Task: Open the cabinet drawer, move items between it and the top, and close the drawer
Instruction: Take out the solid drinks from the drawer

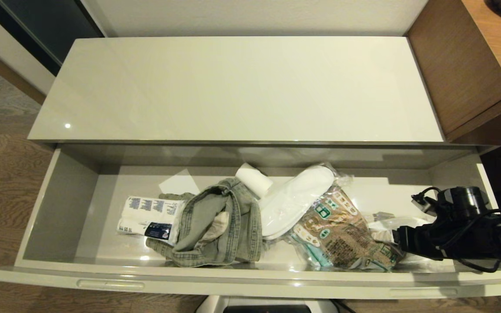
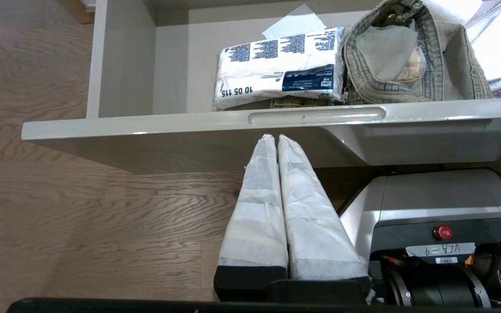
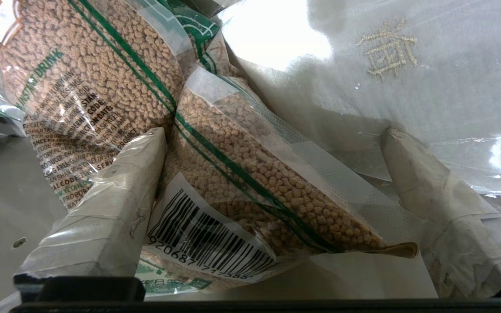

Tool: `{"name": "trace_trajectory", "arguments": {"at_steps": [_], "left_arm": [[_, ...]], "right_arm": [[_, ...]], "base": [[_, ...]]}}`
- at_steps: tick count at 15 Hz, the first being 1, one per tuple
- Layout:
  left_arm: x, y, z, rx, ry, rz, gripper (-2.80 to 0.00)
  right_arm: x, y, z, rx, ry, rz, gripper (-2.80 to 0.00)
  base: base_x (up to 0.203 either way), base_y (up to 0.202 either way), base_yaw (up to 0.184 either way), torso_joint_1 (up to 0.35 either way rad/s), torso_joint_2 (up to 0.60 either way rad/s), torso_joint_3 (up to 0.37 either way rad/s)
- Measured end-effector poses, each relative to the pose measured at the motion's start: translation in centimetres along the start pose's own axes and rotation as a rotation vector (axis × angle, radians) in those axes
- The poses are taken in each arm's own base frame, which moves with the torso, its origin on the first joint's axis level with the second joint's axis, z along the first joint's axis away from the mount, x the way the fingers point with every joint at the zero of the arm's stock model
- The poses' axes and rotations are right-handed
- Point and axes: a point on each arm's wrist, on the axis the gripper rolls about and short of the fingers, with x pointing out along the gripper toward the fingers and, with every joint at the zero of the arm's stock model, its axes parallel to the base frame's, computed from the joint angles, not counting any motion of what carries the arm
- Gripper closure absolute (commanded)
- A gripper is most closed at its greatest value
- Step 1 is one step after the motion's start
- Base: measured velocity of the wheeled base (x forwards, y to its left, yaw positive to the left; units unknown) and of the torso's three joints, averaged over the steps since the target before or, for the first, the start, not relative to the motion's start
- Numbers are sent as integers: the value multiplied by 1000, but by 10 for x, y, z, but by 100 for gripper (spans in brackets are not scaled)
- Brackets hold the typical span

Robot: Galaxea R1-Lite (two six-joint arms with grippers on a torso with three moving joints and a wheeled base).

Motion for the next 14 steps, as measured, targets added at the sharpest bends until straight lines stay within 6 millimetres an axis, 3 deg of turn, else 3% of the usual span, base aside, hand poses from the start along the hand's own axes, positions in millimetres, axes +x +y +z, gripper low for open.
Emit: {"name": "trace_trajectory", "arguments": {"at_steps": [4, 5, 14], "left_arm": [[0, 0, 0, 0, 0, 0, 0], [0, 0, 0, 0, 0, 0, 0], [0, 0, 0, 0, 0, 0, 0]], "right_arm": [[0, 0, 1, 2, -3, 0, -280], [0, 0, 1, 2, -4, 0, 0], [0, 0, 2, 6, -11, 2, 0]], "base": [[0, 0, 0, 0, 0, 0], [0, 0, 0, 0, 0, 0], [0, 0, 0, 0, 0, 0]]}}
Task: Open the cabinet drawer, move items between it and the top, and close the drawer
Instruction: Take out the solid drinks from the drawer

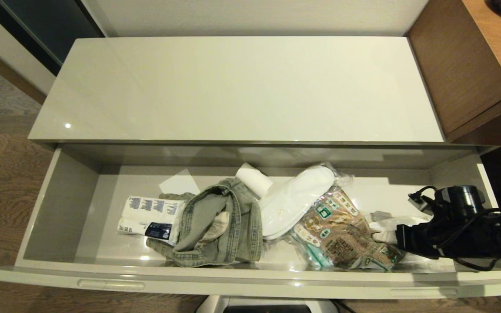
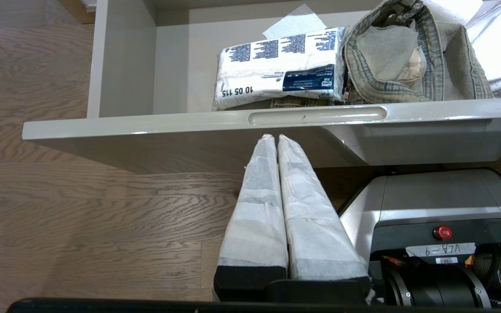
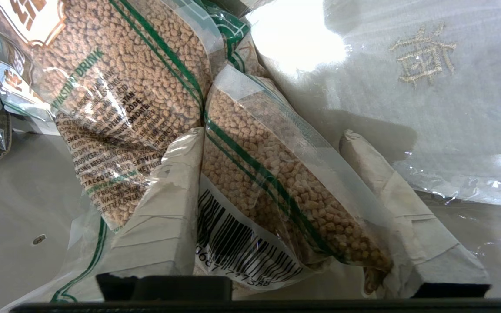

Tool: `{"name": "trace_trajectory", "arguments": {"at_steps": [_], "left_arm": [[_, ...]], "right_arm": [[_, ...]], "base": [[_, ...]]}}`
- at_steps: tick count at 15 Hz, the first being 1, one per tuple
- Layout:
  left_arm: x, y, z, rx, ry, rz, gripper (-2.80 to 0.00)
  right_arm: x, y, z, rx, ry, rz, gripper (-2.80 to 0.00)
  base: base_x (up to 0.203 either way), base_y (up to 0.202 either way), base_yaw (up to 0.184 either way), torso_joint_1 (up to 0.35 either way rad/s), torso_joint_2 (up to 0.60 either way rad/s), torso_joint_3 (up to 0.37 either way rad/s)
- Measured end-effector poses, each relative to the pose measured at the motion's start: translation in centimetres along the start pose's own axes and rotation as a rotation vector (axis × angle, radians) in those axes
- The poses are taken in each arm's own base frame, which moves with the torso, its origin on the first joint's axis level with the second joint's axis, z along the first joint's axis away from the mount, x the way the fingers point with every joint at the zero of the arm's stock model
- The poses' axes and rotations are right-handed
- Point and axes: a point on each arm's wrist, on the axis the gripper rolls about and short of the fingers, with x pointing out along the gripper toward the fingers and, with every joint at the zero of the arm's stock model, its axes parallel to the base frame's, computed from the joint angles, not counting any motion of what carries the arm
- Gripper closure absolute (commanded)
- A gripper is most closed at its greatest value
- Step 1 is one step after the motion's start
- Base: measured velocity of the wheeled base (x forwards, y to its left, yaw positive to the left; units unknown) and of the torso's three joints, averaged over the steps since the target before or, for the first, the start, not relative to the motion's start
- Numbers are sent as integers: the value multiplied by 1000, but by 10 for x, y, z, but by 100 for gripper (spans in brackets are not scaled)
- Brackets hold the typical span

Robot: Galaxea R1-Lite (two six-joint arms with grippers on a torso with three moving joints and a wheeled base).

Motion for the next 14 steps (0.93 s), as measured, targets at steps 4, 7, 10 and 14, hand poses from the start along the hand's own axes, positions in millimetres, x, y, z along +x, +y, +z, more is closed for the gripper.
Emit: {"name": "trace_trajectory", "arguments": {"at_steps": [4, 7, 10, 14], "left_arm": [[0, 0, 0, 0, 0, 0, 0], [0, 0, 0, 0, 1, 0, 0], [0, 0, 0, 0, 0, 0, 0], [0, 0, 0, -1, 1, 0, 0]], "right_arm": [[0, 0, 0, 0, 0, -1, 0], [0, 0, 0, 0, 0, -1, 0], [0, 0, 0, 1, 1, -1, 0], [0, 0, 0, 3, 0, -2, 0]], "base": [[0, 0, 0, 0, 0, 0], [0, 0, 0, 0, 0, 0], [0, 0, 0, 0, 0, 0], [0, 0, 0, 0, 0, 0]]}}
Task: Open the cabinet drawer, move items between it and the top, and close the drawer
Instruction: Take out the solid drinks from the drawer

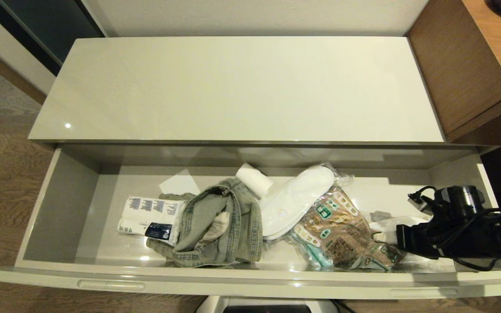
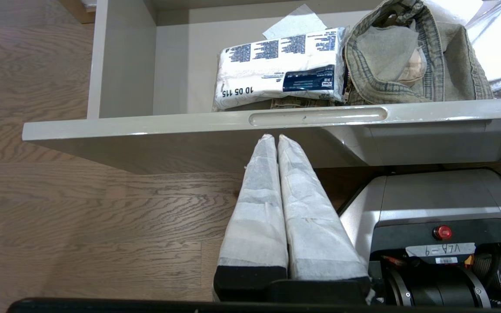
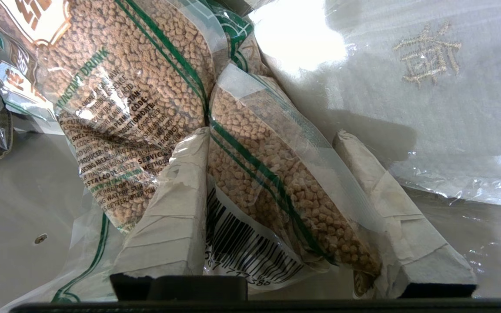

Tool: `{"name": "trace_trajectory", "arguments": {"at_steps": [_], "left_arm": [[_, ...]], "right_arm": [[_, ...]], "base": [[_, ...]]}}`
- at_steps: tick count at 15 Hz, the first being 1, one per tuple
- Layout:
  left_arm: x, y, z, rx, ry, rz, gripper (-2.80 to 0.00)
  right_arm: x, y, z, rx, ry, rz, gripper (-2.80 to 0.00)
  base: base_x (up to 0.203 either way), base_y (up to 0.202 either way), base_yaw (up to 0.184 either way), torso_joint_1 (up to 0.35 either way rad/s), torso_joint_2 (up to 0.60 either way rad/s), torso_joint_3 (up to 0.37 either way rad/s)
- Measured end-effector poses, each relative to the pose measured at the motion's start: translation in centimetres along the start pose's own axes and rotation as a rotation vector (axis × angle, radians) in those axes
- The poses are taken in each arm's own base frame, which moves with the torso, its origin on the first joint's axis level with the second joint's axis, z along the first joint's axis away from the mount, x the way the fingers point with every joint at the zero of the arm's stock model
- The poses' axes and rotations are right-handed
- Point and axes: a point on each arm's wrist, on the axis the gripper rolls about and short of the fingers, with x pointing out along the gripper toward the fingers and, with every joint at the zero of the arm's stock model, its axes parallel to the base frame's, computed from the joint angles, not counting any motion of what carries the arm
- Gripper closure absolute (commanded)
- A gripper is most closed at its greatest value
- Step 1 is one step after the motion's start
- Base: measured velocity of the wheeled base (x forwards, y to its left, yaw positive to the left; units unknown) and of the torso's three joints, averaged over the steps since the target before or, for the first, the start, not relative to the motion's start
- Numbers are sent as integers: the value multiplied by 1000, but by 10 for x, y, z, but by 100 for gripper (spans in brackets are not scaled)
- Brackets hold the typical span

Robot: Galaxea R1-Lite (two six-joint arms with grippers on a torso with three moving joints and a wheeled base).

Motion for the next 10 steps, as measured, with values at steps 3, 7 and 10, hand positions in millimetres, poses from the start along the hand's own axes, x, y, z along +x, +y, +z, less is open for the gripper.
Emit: {"name": "trace_trajectory", "arguments": {"at_steps": [3, 7, 10], "left_arm": [[0, 0, 0, 1, 0, 0, 0], [0, 0, 0, 0, 0, 0, 0], [0, 0, 0, 0, 0, 0, 0]], "right_arm": [[-1, 1, 0, -1, -1, 1, 0], [-13, 6, 2, 4, -22, 48, 0], [-42, 21, 12, 12, -93, 98, 0]], "base": [[0, 0, 0, 0, 0, 0], [0, 0, 0, 0, 0, 0], [0, 0, 0, 0, 0, 0]]}}
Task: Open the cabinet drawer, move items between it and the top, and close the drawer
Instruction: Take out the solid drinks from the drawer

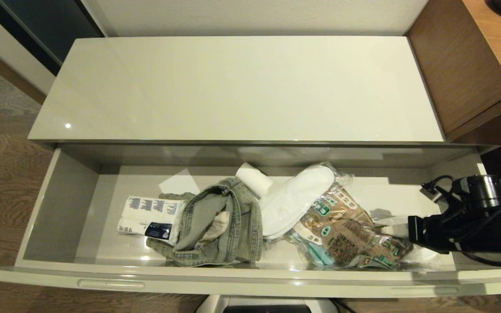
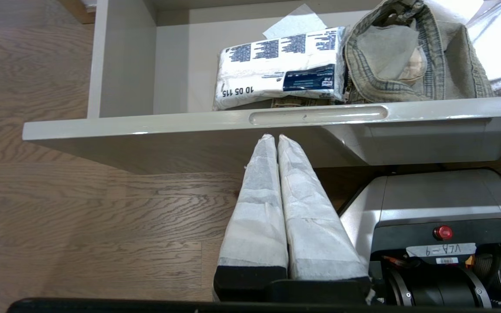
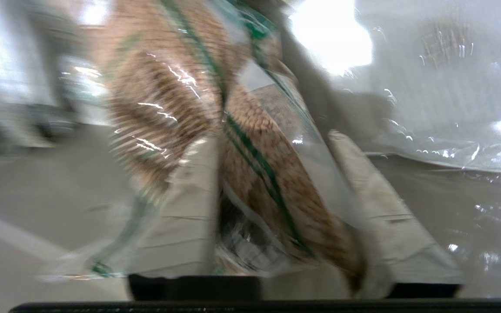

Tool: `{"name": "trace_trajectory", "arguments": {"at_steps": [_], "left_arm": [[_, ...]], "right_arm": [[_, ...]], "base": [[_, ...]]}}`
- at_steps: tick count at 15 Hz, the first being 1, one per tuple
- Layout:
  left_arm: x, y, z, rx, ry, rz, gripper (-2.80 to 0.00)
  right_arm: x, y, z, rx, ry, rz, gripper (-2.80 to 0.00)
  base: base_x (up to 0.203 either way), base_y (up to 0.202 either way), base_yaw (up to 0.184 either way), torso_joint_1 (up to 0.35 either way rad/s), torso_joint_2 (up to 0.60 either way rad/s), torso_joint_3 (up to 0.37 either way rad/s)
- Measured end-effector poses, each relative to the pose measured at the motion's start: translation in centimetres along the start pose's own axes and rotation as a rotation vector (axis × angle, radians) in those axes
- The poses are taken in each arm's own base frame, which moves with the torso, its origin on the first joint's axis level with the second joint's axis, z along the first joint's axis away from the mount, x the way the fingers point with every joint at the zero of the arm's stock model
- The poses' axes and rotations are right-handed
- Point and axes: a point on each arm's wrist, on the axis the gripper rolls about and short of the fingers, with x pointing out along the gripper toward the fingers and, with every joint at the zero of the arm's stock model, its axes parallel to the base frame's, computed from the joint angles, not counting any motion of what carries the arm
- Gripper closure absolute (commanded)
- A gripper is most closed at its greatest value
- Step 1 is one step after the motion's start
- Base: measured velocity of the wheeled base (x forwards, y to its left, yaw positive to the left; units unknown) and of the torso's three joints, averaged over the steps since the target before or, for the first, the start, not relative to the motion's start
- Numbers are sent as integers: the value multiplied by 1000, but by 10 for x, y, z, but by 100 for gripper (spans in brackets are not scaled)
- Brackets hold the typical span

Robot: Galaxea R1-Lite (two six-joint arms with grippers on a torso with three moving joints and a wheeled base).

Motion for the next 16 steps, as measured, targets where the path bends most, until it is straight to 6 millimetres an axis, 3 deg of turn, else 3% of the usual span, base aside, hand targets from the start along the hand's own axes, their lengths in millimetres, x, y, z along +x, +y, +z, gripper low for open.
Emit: {"name": "trace_trajectory", "arguments": {"at_steps": [7, 16], "left_arm": [[0, 0, 0, 0, 0, 0, 0], [0, 0, 0, 0, 0, 0, 0]], "right_arm": [[-58, 38, 8, -23, -65, 36, 0], [-98, 63, 12, -9, -120, 61, 0]], "base": [[0, 0, 0, 0, 0, 0], [0, 0, 0, 0, 0, 0]]}}
